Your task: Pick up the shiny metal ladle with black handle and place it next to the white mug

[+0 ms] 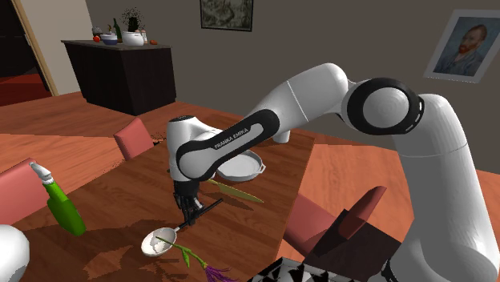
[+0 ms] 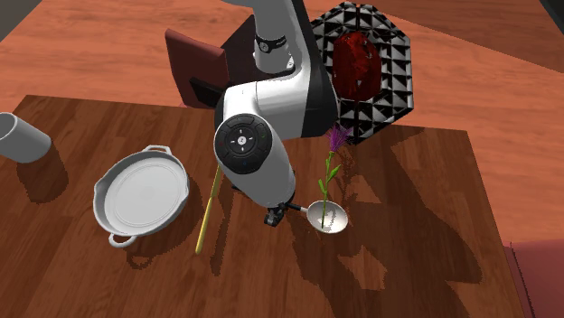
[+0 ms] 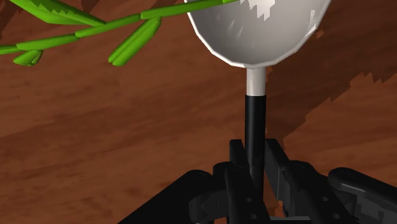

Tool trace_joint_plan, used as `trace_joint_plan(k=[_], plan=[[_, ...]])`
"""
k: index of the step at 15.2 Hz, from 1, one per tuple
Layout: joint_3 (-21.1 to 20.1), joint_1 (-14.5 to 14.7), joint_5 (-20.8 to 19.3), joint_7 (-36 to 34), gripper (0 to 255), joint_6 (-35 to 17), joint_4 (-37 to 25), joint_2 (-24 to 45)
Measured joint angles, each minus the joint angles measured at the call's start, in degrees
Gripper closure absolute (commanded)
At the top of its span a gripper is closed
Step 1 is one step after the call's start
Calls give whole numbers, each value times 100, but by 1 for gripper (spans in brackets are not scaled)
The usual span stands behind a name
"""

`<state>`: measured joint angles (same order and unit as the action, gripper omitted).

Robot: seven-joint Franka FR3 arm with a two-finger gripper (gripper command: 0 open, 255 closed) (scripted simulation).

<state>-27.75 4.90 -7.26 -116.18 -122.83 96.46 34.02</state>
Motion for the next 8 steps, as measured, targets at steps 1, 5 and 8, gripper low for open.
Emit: trace_joint_plan(k=[1, 5, 8], plan=[[-6, -4, 8, 2, 255, 28, -9, -19], [-50, -27, 66, 11, 255, 241, -100, -152], [-88, -55, 119, 21, 255, 410, -149, -279]])
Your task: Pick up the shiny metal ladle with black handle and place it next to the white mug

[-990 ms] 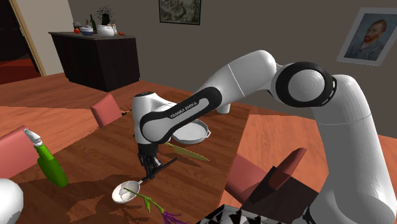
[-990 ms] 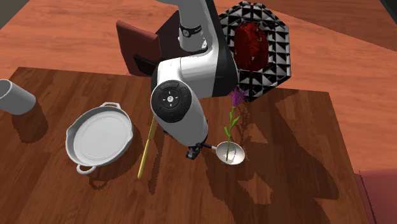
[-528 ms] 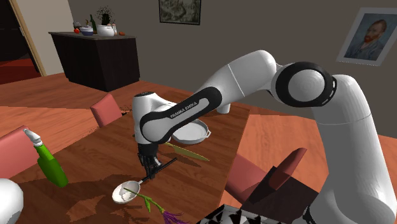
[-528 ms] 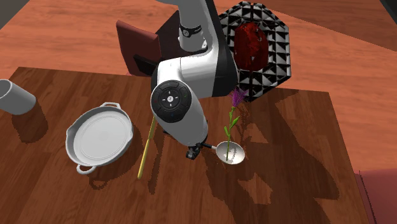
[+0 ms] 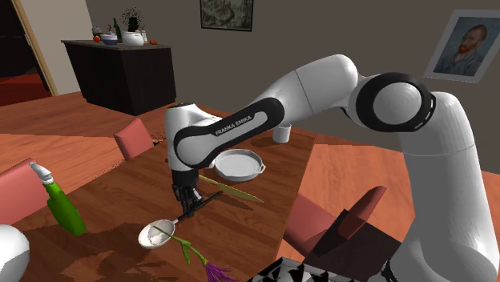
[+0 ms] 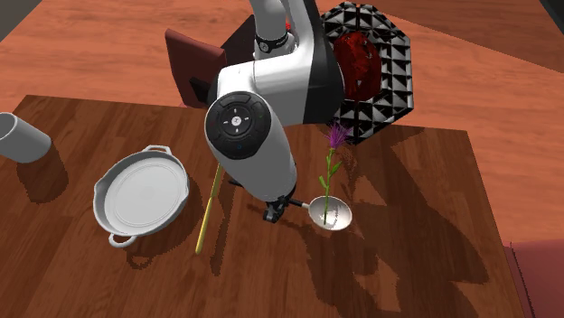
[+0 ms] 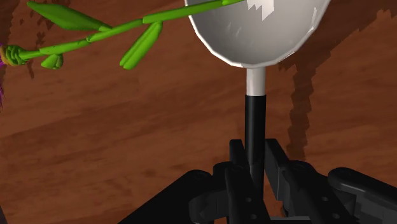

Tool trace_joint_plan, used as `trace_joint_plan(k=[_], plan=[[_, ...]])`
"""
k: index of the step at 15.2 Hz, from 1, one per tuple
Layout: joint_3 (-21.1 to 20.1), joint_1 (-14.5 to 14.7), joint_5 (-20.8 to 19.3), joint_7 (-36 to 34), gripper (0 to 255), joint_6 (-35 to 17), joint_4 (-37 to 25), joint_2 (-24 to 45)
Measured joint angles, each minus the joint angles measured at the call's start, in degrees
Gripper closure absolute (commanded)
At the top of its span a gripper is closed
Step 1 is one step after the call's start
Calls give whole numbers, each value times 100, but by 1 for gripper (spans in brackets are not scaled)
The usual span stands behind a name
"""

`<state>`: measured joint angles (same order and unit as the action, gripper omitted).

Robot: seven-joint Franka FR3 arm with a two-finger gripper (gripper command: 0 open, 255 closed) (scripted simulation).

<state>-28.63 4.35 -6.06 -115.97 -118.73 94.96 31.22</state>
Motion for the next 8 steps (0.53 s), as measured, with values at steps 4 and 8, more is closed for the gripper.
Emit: trace_joint_plan(k=[4, 8], plan=[[-41, -27, 61, 12, 255, 239, -112, -136], [-78, -40, 113, 10, 255, 461, -226, -255]])
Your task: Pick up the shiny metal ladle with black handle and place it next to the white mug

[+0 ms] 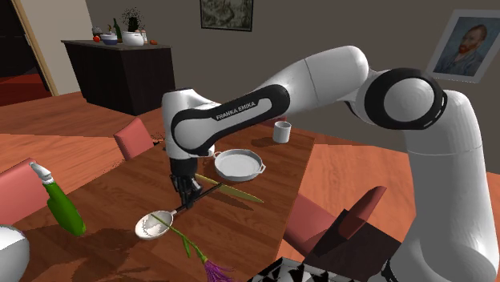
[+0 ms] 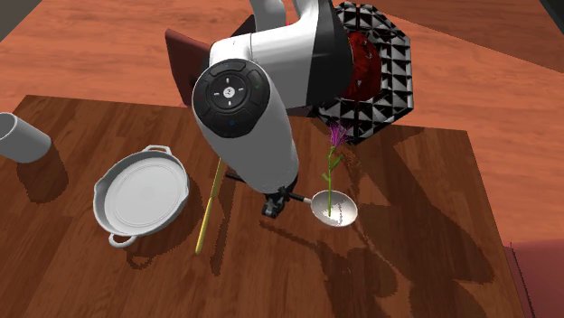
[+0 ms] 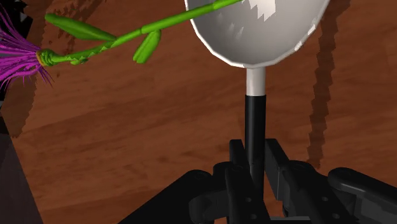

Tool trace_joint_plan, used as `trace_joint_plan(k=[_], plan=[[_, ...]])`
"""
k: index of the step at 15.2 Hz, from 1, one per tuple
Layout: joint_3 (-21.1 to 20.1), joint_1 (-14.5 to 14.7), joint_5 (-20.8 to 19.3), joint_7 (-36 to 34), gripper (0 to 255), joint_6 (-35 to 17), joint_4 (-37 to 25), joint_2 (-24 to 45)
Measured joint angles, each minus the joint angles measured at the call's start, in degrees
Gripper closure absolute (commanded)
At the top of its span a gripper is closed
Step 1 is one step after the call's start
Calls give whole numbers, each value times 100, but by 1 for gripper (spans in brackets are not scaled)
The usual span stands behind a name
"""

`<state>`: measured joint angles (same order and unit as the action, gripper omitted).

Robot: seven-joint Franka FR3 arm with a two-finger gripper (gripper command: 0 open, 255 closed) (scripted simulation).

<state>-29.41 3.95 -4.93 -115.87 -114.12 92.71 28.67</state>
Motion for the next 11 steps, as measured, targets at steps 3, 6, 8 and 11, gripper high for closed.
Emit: trace_joint_plan(k=[3, 6, 8, 11], plan=[[-27, -9, 41, -3, 255, 201, -120, -90], [-45, -30, 78, 14, 255, 411, -257, -170], [-59, -34, 100, 15, 255, 545, -349, -216], [-78, -31, 126, 5, 255, 739, -493, -274]])
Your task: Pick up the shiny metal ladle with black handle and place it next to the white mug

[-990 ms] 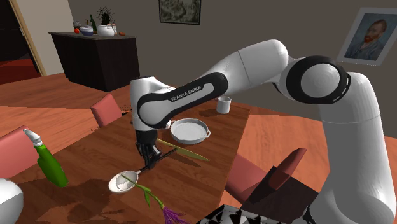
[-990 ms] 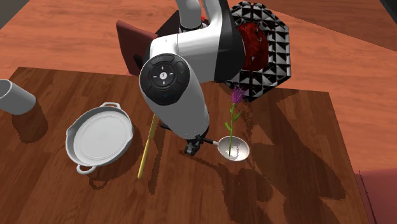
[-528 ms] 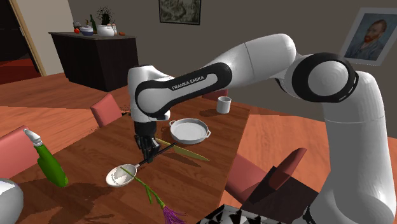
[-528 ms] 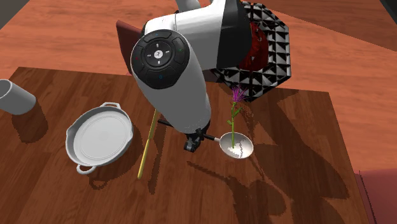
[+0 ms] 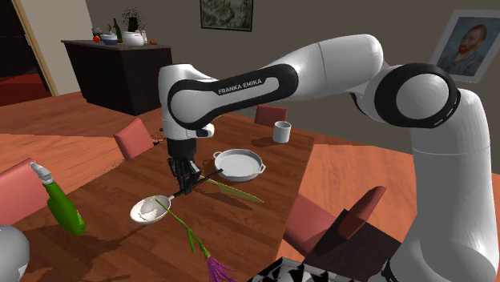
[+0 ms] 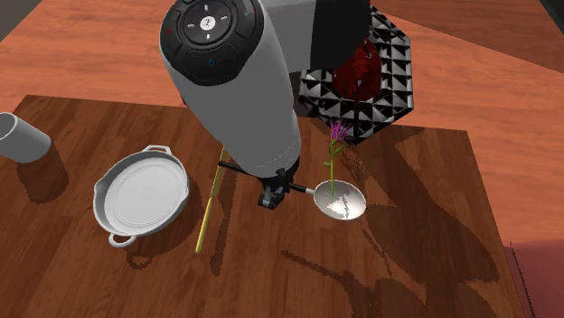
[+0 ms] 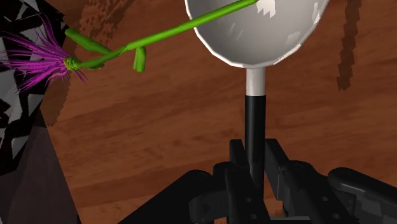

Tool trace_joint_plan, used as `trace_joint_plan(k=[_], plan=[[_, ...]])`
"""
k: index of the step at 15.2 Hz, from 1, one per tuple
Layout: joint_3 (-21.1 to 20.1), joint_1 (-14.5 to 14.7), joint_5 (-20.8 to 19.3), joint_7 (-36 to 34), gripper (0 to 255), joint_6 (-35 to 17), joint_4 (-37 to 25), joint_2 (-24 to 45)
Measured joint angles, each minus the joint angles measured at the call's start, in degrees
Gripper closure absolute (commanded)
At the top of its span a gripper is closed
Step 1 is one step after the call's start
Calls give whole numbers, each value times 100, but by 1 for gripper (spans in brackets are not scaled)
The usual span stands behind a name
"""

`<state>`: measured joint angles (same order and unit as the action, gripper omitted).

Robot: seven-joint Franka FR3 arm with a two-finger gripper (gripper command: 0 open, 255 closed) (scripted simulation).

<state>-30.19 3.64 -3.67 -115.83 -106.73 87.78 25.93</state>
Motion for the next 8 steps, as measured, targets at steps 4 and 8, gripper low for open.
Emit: trace_joint_plan(k=[4, 8], plan=[[-20, 19, 21, -22, 255, 294, -260, -43], [-22, -146, 120, 132, 255, 416, -165, -263]])
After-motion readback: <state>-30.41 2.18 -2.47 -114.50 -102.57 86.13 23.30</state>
